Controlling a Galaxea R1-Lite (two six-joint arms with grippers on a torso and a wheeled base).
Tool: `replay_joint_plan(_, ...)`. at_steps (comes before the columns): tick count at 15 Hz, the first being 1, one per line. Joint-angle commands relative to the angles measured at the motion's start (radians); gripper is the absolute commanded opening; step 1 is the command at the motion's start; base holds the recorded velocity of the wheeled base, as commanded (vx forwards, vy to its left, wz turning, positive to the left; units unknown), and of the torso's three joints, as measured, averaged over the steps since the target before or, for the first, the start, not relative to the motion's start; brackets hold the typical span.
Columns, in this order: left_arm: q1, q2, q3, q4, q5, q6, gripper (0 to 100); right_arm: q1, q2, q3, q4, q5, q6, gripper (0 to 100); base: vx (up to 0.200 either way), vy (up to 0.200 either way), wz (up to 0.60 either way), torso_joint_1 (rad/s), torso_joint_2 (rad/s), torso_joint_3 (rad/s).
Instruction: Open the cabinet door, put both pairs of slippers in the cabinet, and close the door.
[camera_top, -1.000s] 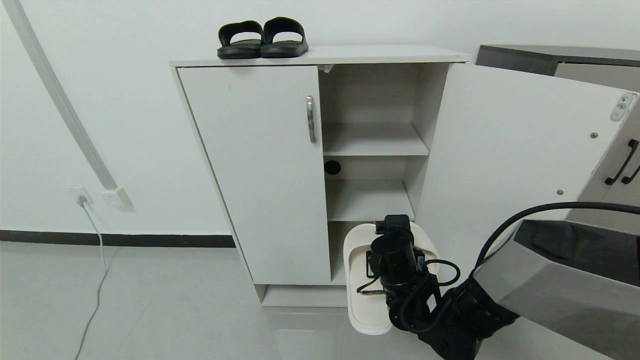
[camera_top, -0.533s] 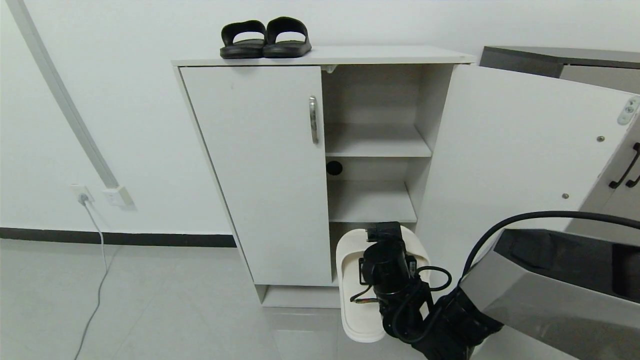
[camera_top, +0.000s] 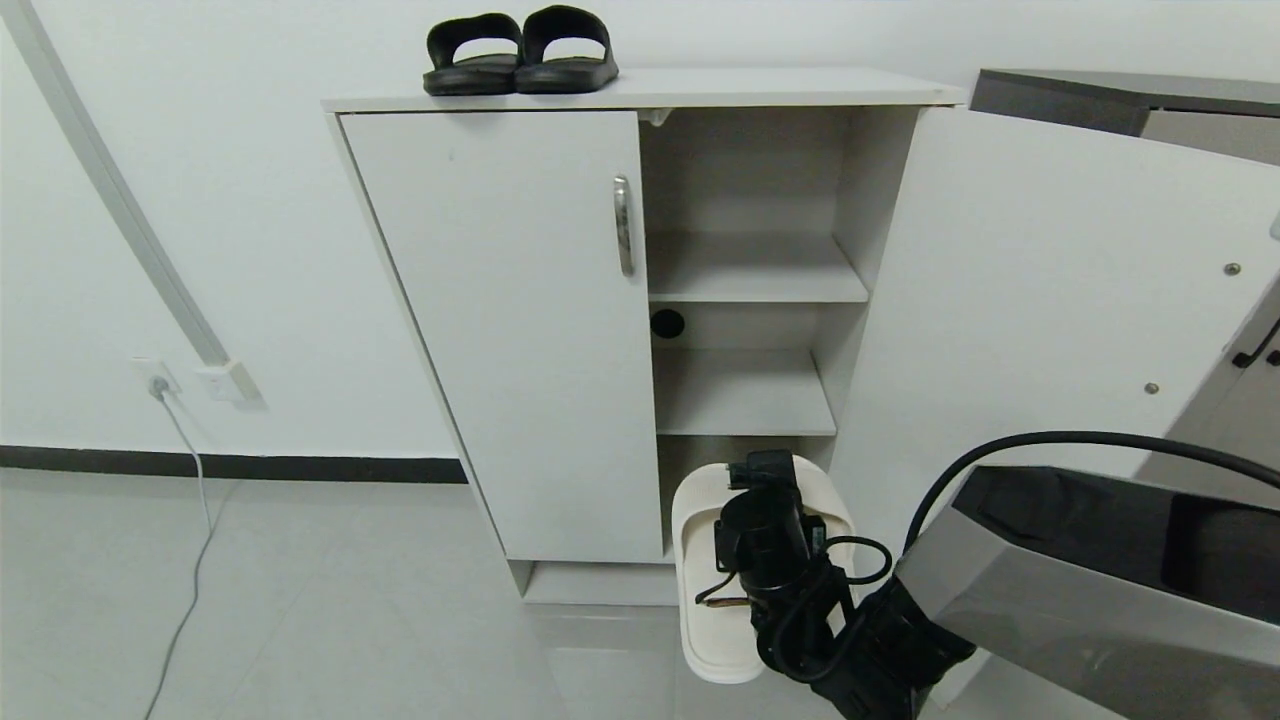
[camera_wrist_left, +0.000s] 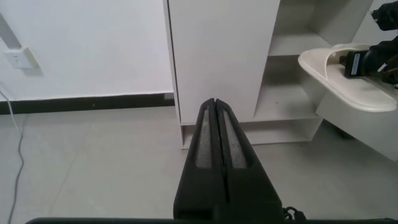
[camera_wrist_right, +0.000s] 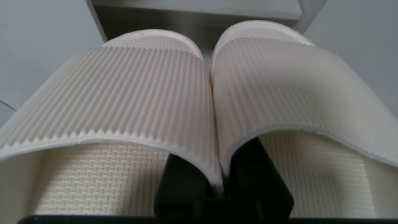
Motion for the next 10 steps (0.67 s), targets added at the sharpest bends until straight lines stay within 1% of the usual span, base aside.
replay_joint_plan(1, 0.000, 0.002, 0.000, 0.000, 0.000, 0.000, 0, -0.003, 0.011, -0.005, 0.000, 0.000, 0.001, 0, 0.000, 0.000, 0.00, 0.002, 0.01, -0.188)
replay_joint_plan(5, 0.000, 0.002, 0.000, 0.000, 0.000, 0.000, 0, -0.003, 0.039, -0.020, -0.002, -0.002, 0.001, 0, 0.000, 0.000, 0.00, 0.001, 0.00, -0.193)
replay_joint_plan(8, 0.000, 0.002, 0.000, 0.000, 0.000, -0.002, 0, -0.010, 0.051, -0.020, -0.048, -0.003, -0.011, 0, 0.000, 0.000, 0.00, 0.012, 0.00, -0.175)
replay_joint_plan(10, 0.000, 0.002, 0.000, 0.000, 0.000, -0.002, 0, -0.016, 0.083, -0.016, -0.167, -0.003, -0.074, 0, 0.000, 0.000, 0.00, 0.000, 0.00, 0.000)
